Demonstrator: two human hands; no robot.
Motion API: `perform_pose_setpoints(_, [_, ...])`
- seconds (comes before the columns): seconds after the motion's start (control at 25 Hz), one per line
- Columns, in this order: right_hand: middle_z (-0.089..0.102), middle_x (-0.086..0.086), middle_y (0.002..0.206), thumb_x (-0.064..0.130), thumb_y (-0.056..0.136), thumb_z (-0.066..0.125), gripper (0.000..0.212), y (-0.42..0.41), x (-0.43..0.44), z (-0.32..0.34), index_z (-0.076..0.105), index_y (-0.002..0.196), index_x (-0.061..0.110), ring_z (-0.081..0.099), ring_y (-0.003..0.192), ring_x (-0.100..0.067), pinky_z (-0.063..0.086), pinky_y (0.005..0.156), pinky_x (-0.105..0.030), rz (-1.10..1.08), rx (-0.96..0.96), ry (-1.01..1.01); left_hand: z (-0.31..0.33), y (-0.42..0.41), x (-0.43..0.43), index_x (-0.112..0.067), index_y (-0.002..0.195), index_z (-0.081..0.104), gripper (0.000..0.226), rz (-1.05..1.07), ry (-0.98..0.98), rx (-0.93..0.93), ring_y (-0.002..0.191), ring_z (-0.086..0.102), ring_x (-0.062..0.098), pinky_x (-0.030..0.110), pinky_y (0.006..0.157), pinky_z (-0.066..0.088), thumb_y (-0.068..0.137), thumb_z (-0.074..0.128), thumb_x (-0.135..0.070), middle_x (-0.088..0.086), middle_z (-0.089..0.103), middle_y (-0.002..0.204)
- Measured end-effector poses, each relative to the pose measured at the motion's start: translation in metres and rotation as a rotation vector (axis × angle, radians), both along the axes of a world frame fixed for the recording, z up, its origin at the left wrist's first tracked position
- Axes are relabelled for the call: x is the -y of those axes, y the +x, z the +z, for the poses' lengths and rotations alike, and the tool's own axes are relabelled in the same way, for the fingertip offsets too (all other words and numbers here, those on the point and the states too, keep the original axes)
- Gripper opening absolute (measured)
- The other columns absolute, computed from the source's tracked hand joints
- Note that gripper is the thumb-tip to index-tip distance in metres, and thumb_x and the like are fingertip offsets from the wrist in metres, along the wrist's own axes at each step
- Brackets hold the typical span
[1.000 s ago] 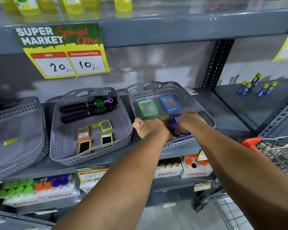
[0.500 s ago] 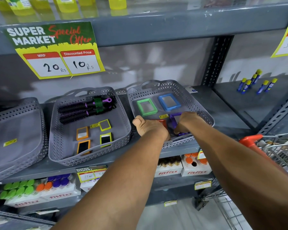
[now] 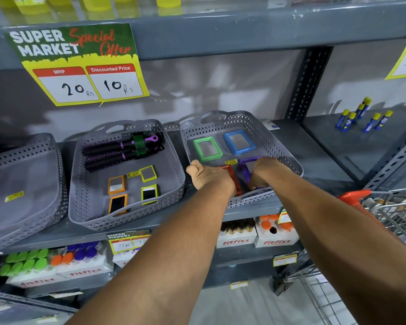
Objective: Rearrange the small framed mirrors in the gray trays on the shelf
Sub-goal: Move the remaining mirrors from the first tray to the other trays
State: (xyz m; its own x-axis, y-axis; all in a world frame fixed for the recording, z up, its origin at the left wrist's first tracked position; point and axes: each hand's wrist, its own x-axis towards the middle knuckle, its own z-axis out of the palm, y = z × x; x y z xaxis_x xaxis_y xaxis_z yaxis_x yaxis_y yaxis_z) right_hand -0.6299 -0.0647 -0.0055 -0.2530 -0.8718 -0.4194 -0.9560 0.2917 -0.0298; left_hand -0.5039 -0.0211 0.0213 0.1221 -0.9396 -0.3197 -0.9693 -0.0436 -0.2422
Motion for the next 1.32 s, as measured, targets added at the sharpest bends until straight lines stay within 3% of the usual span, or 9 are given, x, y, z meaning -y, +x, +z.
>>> perform_pose_setpoints(0.2, [0.06,-0.012,0.095,0.043,0.081,0.063,0.051,0.001,-0.002,0.003,0.057,0.114,0.005,0.058,0.09,-0.03,0.052,0.09,-0.041,0.037,-0.015,0.0,-0.007,-0.001,0.005,-0.018,0.089,0.054,0.011,-0.011,0.065,0.05,0.092,0.026,0.029,0.038,0.079,0.024,0.082,0.059,-0.025,0.002,0.05,0.097])
perform_pose_setpoints(0.4, [0.059,-0.013,0.099,0.04,0.078,0.067,0.055,0.0,-0.001,0.002,0.056,0.118,0.005,0.058,0.093,-0.03,0.052,0.09,-0.041,0.03,-0.013,0.001,-0.008,-0.001,0.006,-0.018,0.088,0.055,0.01,-0.04,0.022,0.021,0.099,0.03,0.028,0.039,0.081,0.025,0.084,0.055,-0.027,0.001,0.052,0.095])
perform_pose_setpoints(0.68, [0.059,-0.013,0.108,0.035,0.072,0.077,0.063,-0.004,-0.001,0.0,0.055,0.122,0.004,0.058,0.103,-0.031,0.05,0.093,-0.041,0.024,-0.03,-0.018,-0.005,0.002,0.006,-0.018,0.084,0.053,0.014,0.009,-0.088,-0.097,0.09,0.03,0.028,0.039,0.084,0.029,0.081,0.062,-0.028,0.003,0.048,0.082])
perform_pose_setpoints(0.8, [0.059,-0.014,0.115,0.035,0.059,0.088,0.081,-0.002,0.0,0.004,0.051,0.126,0.006,0.058,0.105,-0.033,0.051,0.094,-0.045,-0.037,0.034,-0.034,-0.002,0.008,0.011,-0.019,0.085,0.055,0.029,-0.03,-0.194,-0.191,0.097,0.036,0.029,0.039,0.081,0.03,0.073,0.068,-0.042,0.005,0.052,0.098])
perform_pose_setpoints(0.88, [0.058,-0.016,0.117,0.038,0.054,0.09,0.089,0.002,0.001,0.005,0.049,0.126,0.006,0.058,0.105,-0.035,0.051,0.092,-0.049,-0.061,0.042,-0.085,-0.002,0.016,0.015,-0.016,0.095,0.062,0.034,-0.122,-0.323,-0.236,0.105,0.039,0.032,0.043,0.087,0.032,0.075,0.066,-0.043,0.009,0.053,0.108])
perform_pose_setpoints(1.0, [0.053,-0.02,0.125,0.029,0.066,0.082,0.082,0.012,0.005,0.015,0.043,0.134,0.008,0.054,0.115,-0.038,0.048,0.096,-0.054,-0.077,0.054,-0.224,0.0,0.036,0.023,-0.012,0.119,0.057,0.042,-0.238,-0.508,-0.289,0.123,0.035,0.038,0.05,0.103,0.029,0.085,0.055,-0.036,0.018,0.048,0.129])
perform_pose_setpoints(1.12, [0.035,-0.018,0.146,0.018,0.078,0.071,0.08,0.034,0.004,0.034,0.028,0.145,0.01,0.032,0.135,-0.037,0.032,0.109,-0.055,0.037,0.029,-0.396,0.006,0.072,0.028,-0.01,0.138,0.039,0.051,-0.235,-0.608,-0.358,0.141,0.018,0.04,0.052,0.116,0.015,0.094,0.041,-0.035,0.021,0.031,0.149])
perform_pose_setpoints(1.2, [0.033,-0.015,0.149,0.014,0.079,0.065,0.075,0.057,0.003,0.043,0.029,0.145,0.013,0.028,0.138,-0.035,0.029,0.111,-0.056,0.143,0.037,-0.511,0.007,0.101,0.03,-0.01,0.141,0.035,0.052,-0.214,-0.672,-0.373,0.142,0.017,0.038,0.051,0.116,0.015,0.094,0.04,-0.033,0.02,0.03,0.15])
perform_pose_setpoints(1.32, [0.036,-0.014,0.148,0.016,0.082,0.057,0.063,0.098,0.001,0.046,0.037,0.142,0.013,0.031,0.136,-0.036,0.031,0.109,-0.053,0.327,0.051,-0.632,0.01,0.159,0.024,-0.01,0.136,0.042,0.051,-0.179,-0.79,-0.35,0.137,0.031,0.038,0.05,0.112,0.026,0.092,0.041,-0.035,0.018,0.044,0.143])
